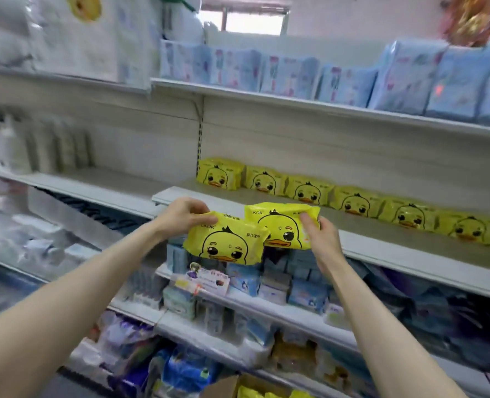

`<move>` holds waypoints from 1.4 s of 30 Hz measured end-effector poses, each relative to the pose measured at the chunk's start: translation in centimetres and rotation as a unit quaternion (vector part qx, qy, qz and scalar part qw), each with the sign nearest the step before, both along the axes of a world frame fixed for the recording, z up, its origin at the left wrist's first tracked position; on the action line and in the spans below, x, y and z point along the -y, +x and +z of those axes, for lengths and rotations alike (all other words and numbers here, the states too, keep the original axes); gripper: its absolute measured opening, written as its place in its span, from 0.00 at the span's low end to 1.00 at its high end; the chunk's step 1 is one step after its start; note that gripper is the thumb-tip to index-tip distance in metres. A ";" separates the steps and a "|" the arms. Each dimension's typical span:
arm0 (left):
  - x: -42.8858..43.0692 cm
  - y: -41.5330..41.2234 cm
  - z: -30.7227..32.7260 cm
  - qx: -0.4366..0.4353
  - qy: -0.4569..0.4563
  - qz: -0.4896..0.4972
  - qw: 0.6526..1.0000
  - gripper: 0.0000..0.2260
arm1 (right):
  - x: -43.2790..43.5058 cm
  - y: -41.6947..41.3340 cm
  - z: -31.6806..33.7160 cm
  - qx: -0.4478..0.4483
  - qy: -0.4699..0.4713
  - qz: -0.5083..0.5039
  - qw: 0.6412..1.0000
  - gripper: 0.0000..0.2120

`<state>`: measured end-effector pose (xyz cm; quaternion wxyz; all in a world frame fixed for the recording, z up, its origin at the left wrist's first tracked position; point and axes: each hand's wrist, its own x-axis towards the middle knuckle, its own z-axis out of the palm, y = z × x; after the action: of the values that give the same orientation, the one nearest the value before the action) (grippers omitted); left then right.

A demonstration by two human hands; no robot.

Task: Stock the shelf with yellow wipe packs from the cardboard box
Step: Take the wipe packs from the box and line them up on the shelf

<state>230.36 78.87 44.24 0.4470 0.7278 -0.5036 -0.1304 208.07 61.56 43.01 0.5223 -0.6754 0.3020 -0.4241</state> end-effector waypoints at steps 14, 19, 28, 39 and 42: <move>6.1 19.7 4.3 0.040 -0.004 0.003 0.999 0.11 | 5.0 15.4 2.7 0.021 -0.020 -0.078 0.997 0.31; 11.5 26.2 3.3 0.054 0.015 -0.006 0.998 0.09 | 8.1 19.9 2.7 0.010 -0.002 -0.124 0.992 0.27; 19.1 31.1 0.4 0.048 0.033 0.004 0.998 0.12 | 11.4 24.0 2.7 0.048 0.043 -0.194 0.979 0.26; 22.5 31.1 -0.9 0.016 -0.009 -0.034 0.999 0.10 | 10.9 26.6 1.9 0.041 0.073 -0.186 0.979 0.28; 22.6 31.4 -0.8 0.030 -0.009 -0.044 0.999 0.06 | 10.5 27.8 1.0 0.020 0.085 -0.162 0.983 0.29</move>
<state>261.78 56.30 43.40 0.4319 0.7047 -0.5493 -0.1231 235.85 51.03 44.03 0.5082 -0.5619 0.4321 -0.4891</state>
